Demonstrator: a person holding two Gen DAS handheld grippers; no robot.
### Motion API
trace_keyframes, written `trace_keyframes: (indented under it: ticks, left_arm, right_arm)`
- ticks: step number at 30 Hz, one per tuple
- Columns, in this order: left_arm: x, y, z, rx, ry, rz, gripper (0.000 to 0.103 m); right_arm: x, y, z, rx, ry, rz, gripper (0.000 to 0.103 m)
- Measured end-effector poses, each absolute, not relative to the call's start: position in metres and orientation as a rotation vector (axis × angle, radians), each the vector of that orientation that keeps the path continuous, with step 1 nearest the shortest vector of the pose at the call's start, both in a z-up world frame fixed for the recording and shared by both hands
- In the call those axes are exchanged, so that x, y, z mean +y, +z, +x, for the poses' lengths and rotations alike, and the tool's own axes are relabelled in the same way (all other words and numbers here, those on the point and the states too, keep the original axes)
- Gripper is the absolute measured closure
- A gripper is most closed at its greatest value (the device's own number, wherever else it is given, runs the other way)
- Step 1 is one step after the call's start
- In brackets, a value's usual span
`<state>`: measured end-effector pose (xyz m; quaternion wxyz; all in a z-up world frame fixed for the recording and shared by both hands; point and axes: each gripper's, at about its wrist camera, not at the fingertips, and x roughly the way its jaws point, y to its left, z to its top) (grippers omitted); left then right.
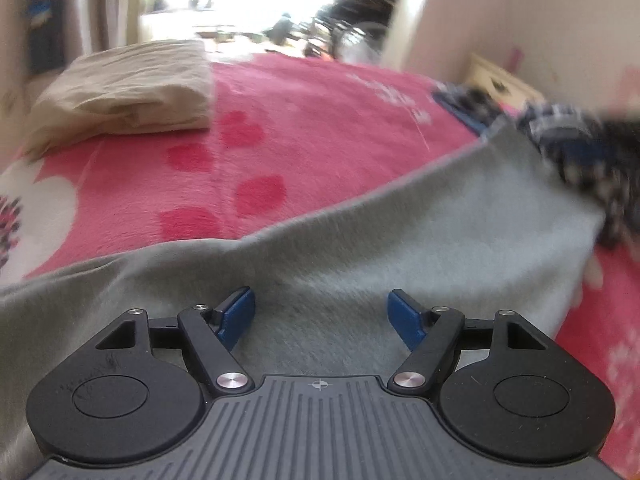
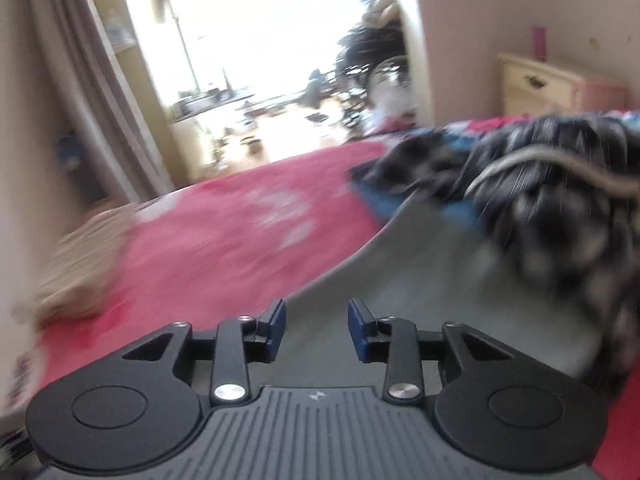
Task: Fold clothes
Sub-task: 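Open the right gripper while the left gripper grasps and lifts the ribbed pants end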
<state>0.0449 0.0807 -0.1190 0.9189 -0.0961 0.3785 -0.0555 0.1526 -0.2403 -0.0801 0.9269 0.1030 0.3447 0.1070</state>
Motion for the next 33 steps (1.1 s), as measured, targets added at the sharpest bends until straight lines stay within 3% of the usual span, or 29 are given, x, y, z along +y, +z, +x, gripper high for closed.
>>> trace_keyframes:
  ticks: [7,13,16,20,25,33]
  left_arm:
    - [0.135,-0.072,-0.023,0.675,0.032,-0.36,0.029]
    - [0.216,-0.052,-0.142,0.662,0.279,-0.491,0.028]
    - [0.258,-0.044,-0.204,0.655,0.415,-0.563,0.021]
    - [0.314,-0.074,-0.268,0.631,0.597,-0.866,0.005]
    - [0.365,-0.133,-0.316,0.523,0.681,-1.352,0.005]
    - [0.388,-0.195,-0.301,0.472,0.619,-1.538,0.004]
  right_arm:
    - [-0.168,-0.08,0.056,0.699,0.39,0.345,0.065]
    - [-0.101,-0.087,0.014,0.78,0.623,0.266,0.063]
    - [-0.069,-0.083,-0.007,0.786,0.74,0.212,0.063]
    - [-0.031,-0.079,-0.029,0.777,0.845,0.16,0.063]
    - [0.001,-0.084,-0.047,0.805,0.898,0.156,0.063]
    - [0.014,-0.092,-0.053,0.846,0.89,0.143,0.063]
